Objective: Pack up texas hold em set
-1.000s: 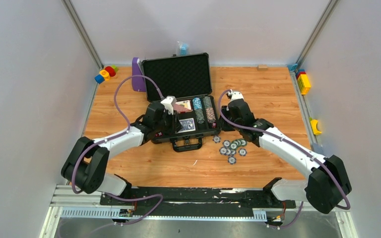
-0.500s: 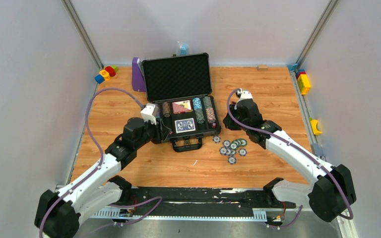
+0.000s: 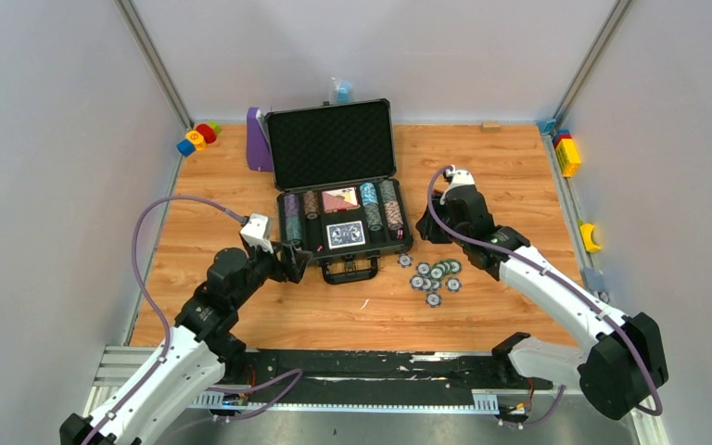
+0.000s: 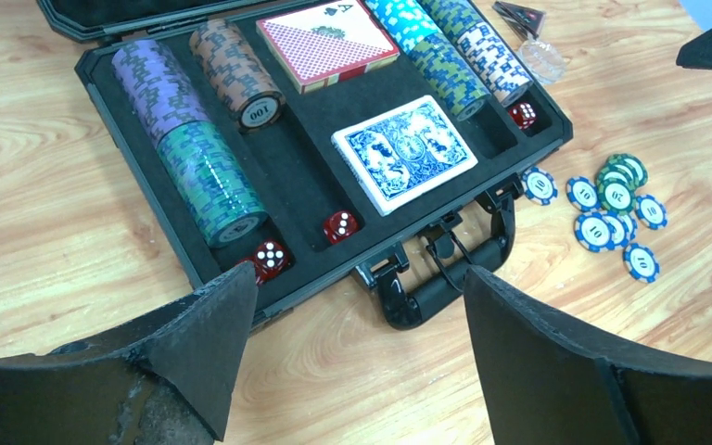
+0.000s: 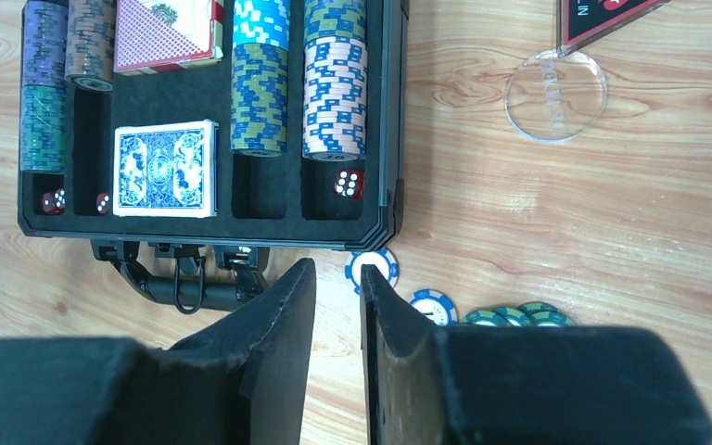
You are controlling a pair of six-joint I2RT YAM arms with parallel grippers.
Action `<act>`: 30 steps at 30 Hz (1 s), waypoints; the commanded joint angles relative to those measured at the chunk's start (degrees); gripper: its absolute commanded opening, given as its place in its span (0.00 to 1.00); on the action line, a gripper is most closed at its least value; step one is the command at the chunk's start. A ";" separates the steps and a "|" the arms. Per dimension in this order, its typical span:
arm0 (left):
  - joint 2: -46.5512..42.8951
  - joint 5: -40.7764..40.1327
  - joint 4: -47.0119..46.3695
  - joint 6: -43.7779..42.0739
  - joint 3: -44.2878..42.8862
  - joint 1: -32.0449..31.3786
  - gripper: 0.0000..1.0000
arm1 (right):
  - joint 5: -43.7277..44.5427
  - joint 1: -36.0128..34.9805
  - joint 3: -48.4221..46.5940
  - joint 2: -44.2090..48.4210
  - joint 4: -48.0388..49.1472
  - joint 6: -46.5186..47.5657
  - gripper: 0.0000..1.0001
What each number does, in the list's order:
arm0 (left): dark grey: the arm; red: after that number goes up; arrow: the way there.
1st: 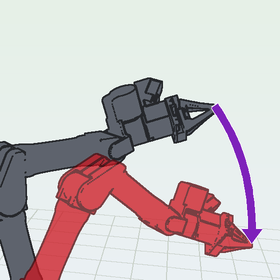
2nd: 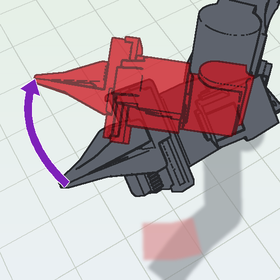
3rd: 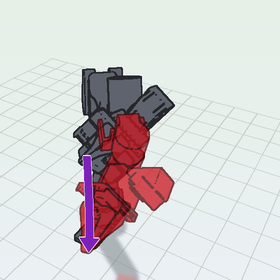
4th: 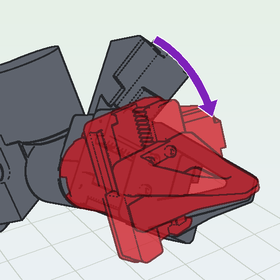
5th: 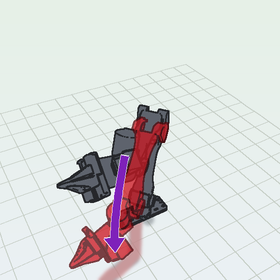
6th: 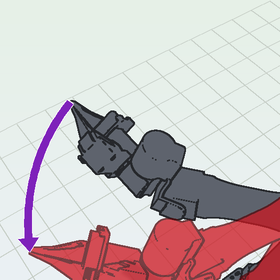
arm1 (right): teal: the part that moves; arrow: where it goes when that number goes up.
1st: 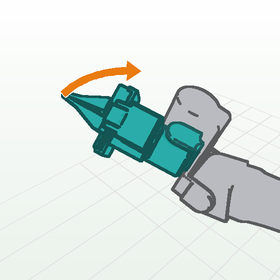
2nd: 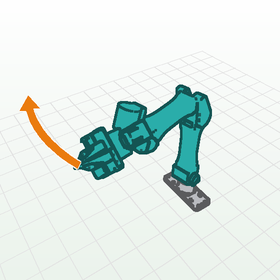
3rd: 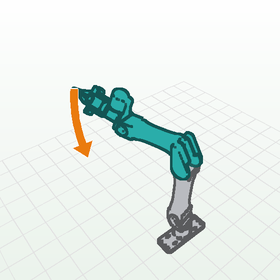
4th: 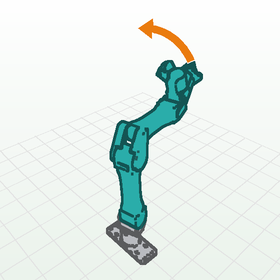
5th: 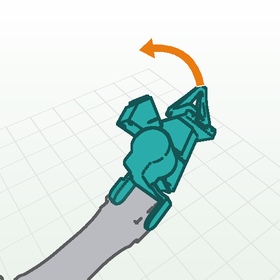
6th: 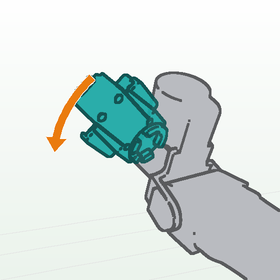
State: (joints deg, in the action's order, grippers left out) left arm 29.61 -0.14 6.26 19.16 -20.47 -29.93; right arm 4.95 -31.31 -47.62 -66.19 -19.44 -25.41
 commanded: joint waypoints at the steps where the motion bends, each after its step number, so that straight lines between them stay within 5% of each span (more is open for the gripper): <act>1: -2.95 -0.44 -0.10 -1.27 1.16 -0.04 0.92 | 0.17 0.37 0.32 1.76 1.81 -0.87 0.26; 13: -8.90 -1.75 -0.49 -0.38 4.06 -0.01 1.00 | 0.08 0.88 1.20 2.40 1.79 -0.50 0.31; 24: -9.34 -1.86 -0.38 -0.17 4.20 0.06 1.00 | -6.38 5.23 1.54 1.60 2.65 -0.66 0.78; 30: -9.59 -1.79 -0.37 -0.18 4.26 -0.03 1.00 | -7.85 6.06 1.56 1.73 3.25 -0.78 0.89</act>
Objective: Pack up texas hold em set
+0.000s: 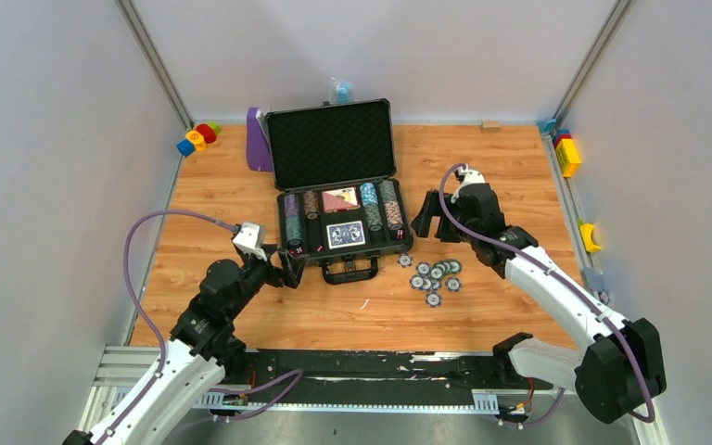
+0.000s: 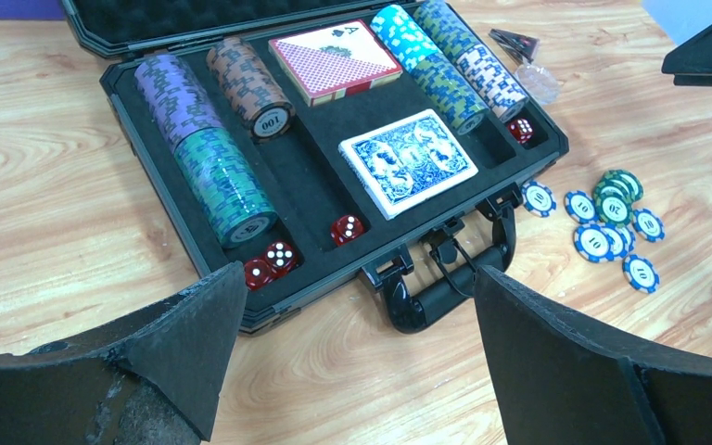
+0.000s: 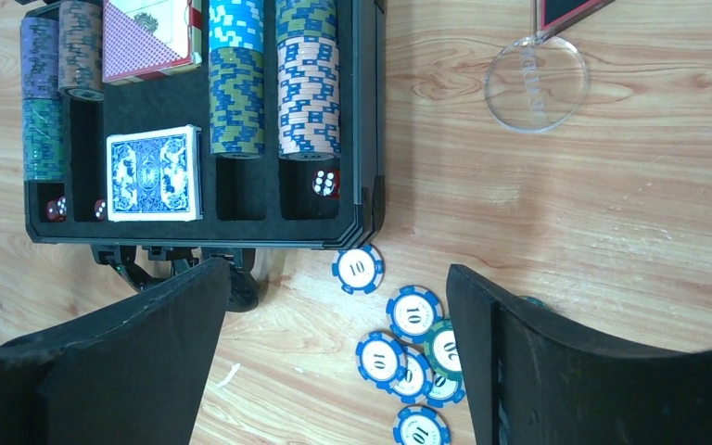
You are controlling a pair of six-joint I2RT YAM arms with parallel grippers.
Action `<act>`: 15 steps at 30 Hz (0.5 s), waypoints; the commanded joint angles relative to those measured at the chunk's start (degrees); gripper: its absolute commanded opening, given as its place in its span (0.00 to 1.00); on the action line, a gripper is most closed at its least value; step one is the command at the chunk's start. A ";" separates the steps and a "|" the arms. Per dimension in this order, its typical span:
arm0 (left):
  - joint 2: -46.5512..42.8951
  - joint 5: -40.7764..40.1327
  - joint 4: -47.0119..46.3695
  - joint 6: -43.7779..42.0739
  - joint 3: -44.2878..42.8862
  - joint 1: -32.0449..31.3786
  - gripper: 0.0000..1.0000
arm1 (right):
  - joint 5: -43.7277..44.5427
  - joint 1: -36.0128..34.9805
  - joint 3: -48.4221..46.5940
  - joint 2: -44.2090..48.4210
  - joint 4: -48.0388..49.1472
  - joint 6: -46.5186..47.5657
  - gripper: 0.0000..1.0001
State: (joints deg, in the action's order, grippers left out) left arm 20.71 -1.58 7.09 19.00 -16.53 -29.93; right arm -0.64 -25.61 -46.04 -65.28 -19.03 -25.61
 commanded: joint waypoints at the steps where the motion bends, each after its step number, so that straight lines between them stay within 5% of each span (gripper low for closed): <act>1: -0.79 -0.35 -1.14 -0.06 0.30 0.01 1.00 | -2.28 0.45 0.07 0.85 2.85 -0.59 0.89; 15: -1.00 -0.35 -1.16 0.07 0.45 -0.03 1.00 | -6.67 2.30 0.29 -0.29 3.89 -0.51 1.00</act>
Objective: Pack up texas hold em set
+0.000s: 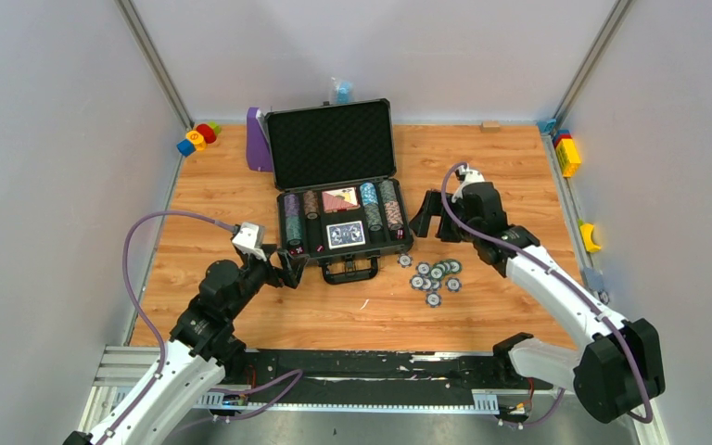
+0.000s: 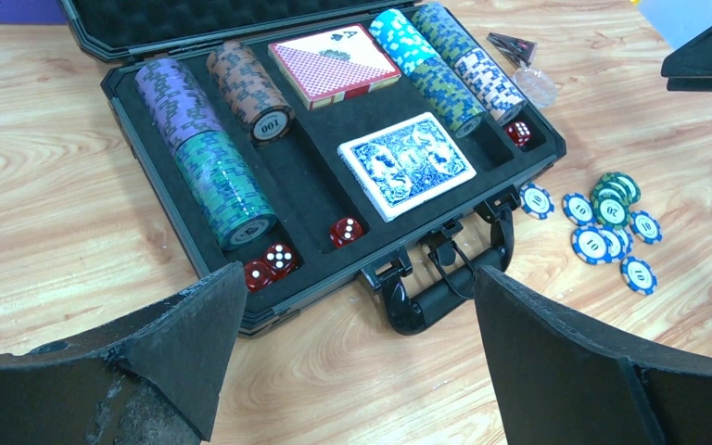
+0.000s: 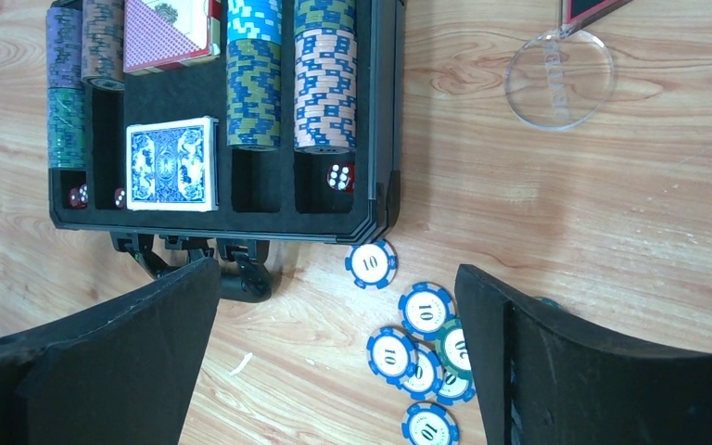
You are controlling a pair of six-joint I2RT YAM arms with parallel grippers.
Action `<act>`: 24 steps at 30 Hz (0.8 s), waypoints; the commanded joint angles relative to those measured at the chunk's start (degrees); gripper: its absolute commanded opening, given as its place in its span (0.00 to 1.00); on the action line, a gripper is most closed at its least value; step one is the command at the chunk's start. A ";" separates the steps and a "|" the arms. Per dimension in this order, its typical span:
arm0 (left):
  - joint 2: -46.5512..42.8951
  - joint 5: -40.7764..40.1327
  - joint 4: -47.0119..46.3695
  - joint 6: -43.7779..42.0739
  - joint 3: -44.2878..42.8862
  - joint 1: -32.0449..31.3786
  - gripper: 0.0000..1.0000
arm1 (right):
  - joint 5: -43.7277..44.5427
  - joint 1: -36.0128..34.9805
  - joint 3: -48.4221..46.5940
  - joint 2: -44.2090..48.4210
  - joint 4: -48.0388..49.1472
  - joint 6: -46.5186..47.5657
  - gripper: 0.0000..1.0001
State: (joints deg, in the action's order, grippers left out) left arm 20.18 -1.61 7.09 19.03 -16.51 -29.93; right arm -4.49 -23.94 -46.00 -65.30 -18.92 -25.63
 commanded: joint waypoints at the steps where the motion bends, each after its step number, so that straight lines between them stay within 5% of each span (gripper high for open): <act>1: -0.45 -0.28 -1.14 0.02 0.43 -0.04 1.00 | -3.31 0.74 0.17 -0.53 4.00 -0.48 1.00; 24: -1.36 0.01 -1.29 -0.04 0.74 -0.01 1.00 | -7.33 2.06 -0.54 -3.35 6.35 -0.65 1.00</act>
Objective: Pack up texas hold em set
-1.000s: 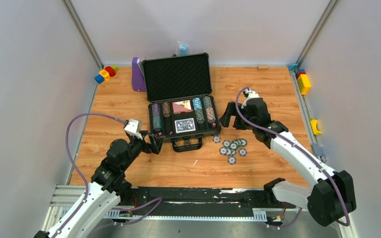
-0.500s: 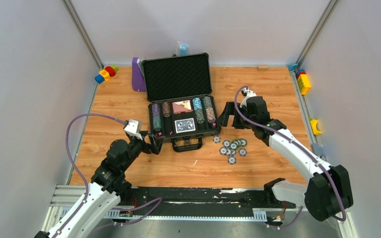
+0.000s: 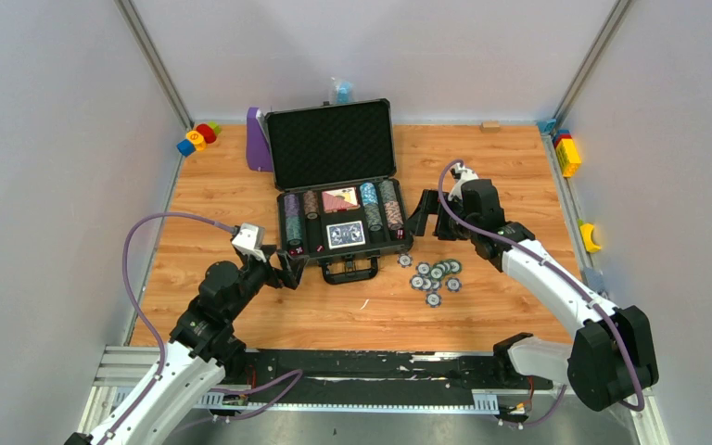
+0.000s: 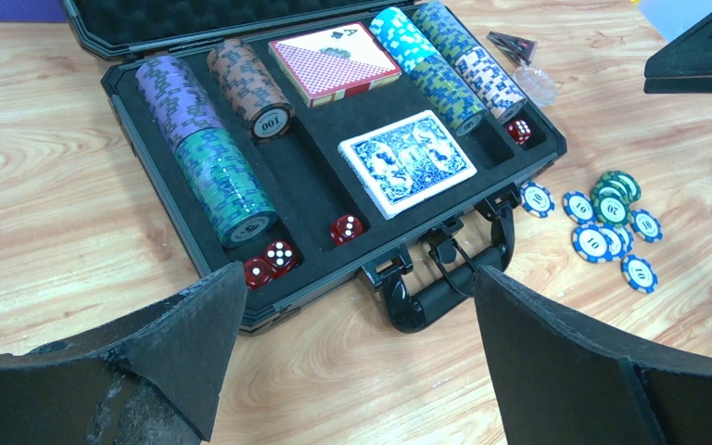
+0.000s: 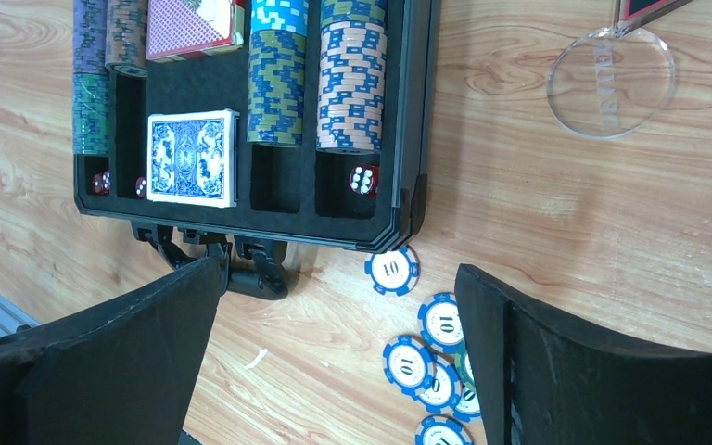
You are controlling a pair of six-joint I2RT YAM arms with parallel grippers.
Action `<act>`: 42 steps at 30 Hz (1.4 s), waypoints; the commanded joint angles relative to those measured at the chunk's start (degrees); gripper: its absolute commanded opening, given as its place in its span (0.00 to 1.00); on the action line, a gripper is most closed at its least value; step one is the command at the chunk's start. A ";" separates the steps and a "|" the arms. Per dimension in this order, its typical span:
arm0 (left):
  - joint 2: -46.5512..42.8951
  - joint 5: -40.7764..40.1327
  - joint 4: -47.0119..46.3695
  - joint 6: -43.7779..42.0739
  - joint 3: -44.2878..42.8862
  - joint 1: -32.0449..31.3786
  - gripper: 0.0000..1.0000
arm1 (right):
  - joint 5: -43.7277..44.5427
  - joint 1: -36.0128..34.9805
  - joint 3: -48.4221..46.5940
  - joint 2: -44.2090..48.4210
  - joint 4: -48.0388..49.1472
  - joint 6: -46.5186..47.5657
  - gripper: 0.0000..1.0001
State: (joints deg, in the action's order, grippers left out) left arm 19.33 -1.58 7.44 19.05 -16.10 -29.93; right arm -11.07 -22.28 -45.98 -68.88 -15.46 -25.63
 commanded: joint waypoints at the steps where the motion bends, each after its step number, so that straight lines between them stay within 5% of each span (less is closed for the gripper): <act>1: -0.52 -0.05 -1.62 -0.06 0.29 0.02 1.00 | -0.75 0.35 -0.64 0.31 2.90 -0.65 1.00; 42: -0.59 -0.17 -1.15 0.02 0.29 -0.03 1.00 | -1.21 1.13 0.71 2.27 2.90 -0.69 1.00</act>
State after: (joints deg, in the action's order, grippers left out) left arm 19.33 -1.58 7.49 19.05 -15.99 -29.93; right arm -11.55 -21.54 -45.74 -68.07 -15.22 -25.63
